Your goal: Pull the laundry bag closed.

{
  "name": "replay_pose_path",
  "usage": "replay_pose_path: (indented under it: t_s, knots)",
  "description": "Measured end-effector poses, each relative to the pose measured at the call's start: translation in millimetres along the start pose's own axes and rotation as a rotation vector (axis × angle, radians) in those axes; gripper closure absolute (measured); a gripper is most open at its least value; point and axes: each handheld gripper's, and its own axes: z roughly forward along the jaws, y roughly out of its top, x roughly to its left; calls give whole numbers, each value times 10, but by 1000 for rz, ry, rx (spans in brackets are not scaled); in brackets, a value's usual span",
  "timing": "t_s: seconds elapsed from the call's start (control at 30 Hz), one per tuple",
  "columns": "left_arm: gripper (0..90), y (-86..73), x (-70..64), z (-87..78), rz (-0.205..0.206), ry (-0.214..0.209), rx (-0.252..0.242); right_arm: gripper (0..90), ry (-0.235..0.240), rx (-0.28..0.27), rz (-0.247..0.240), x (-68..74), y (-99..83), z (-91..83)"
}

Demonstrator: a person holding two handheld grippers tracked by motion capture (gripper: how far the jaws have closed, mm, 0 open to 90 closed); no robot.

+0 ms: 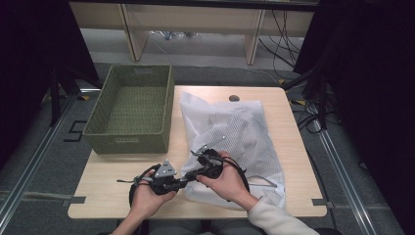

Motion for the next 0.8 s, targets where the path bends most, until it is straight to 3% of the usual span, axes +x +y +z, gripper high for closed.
replay_pose_path:
  t_s: [0.07, 0.1, 0.13, 0.17, 0.2, 0.23, 0.3, 0.33, 0.43, 0.5, 0.6, 0.7, 0.73, 0.8]
  knots:
    - [862, 29, -18, -22, 20, 10, -13, 869, 2, -6, -10, -5, 2, -15]
    - [864, 40, -18, -31, 25, 4, -12, 869, -6, -4, 7, 15, 2, -39]
    - [865, 47, -30, -35, 21, 15, -18, 869, -5, -9, 10, 18, 2, -50]
    - [865, 46, -56, -32, -9, 27, -23, 869, -7, -13, 3, 13, 2, -62]
    - [866, 60, -48, -43, 25, 25, -22, 869, -6, -11, 16, 23, 1, -73]
    - [867, 65, -48, -51, 30, 26, -15, 869, 0, -16, 11, 22, 2, -78]
    - [868, 71, -78, -65, 3, 29, -2, 869, -7, -18, 11, 25, 0, -85]
    - [868, 71, -85, -64, 10, 53, -13, 870, -11, -12, 25, 38, -3, -91]
    - [869, 75, -87, -81, -1, 36, -5, 870, -14, -10, 23, 47, -3, -95]
    - [870, 81, -86, -89, 32, 58, -11, 870, -24, -8, 19, 43, -5, -94]
    - [870, 80, -99, -91, 28, 60, -12, 870, -32, 5, 54, 42, -17, -101]
    - [869, 88, -95, -100, 38, 59, -14, 870, -26, 0, 54, 32, -19, -98]
    - [870, 89, -104, -106, 32, 59, -15, 869, -21, -3, 30, 15, -19, -97]
    - [870, 105, -64, -126, 82, 84, -18, 870, -35, 10, 67, 32, -26, -105]
